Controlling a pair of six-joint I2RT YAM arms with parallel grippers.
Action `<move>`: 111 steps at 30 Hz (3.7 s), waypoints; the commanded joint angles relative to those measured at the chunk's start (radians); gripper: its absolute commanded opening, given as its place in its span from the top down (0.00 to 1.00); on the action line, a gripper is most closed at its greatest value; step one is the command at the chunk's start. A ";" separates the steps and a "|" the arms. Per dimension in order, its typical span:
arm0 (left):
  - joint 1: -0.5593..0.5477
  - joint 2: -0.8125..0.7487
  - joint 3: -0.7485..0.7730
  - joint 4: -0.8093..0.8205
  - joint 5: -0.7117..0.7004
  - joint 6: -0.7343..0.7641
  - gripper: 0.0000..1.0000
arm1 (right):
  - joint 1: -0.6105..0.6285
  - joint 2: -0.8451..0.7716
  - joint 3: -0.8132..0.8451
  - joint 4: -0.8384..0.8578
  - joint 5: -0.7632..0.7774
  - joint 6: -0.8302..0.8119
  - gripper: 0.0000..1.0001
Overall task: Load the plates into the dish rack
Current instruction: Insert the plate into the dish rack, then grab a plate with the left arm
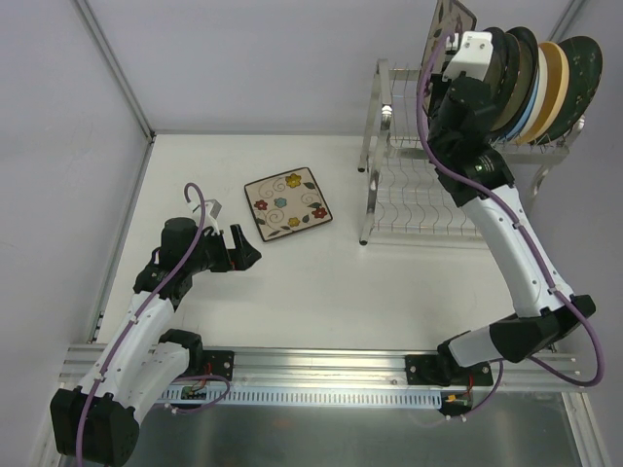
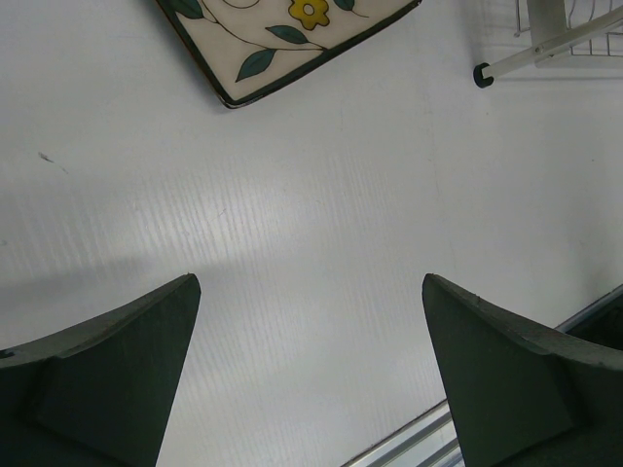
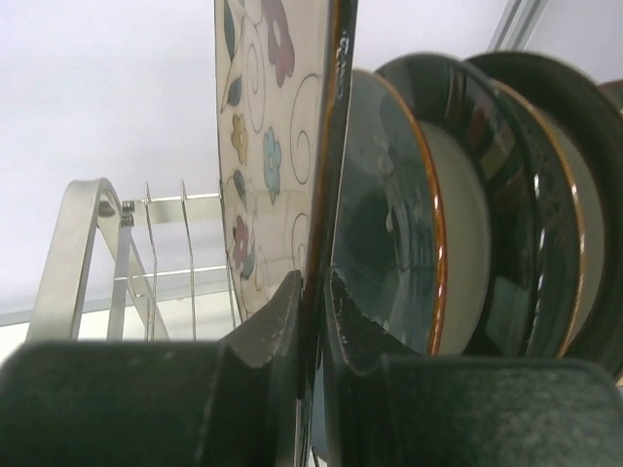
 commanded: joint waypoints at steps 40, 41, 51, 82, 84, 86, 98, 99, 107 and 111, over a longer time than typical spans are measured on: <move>0.004 0.006 0.009 0.037 0.049 0.016 0.01 | 0.051 -0.030 -0.102 -0.310 -0.037 0.403 0.93; 0.004 0.006 0.009 0.035 0.049 0.016 0.01 | 0.049 -0.030 -0.102 -0.315 -0.034 0.403 0.92; 0.002 0.003 0.007 0.035 0.052 0.013 0.01 | 0.037 -0.036 -0.113 -0.351 -0.038 0.428 0.73; 0.002 0.002 0.010 0.035 0.044 0.004 0.01 | 0.037 -0.227 -0.117 -0.336 -0.145 0.359 0.11; 0.002 -0.001 0.009 0.035 0.033 -0.002 0.01 | 0.037 -0.276 -0.146 -0.316 -0.168 0.366 0.06; 0.002 -0.001 0.010 0.035 0.023 -0.010 0.01 | 0.037 -0.313 -0.182 -0.293 -0.195 0.368 0.00; 0.002 0.084 0.053 0.029 -0.148 -0.158 0.01 | 0.037 -0.622 -0.335 -0.322 -0.242 0.301 0.01; 0.002 0.089 0.058 0.029 -0.169 -0.172 0.01 | 0.035 -0.640 -0.366 -0.330 -0.245 0.296 0.01; 0.002 0.239 0.133 0.066 -0.211 -0.214 0.01 | 0.037 -0.815 -0.562 -0.384 -0.371 0.265 0.01; 0.004 0.331 0.138 0.142 -0.200 -0.255 0.01 | 0.037 -0.898 -0.691 -0.373 -0.435 0.363 0.01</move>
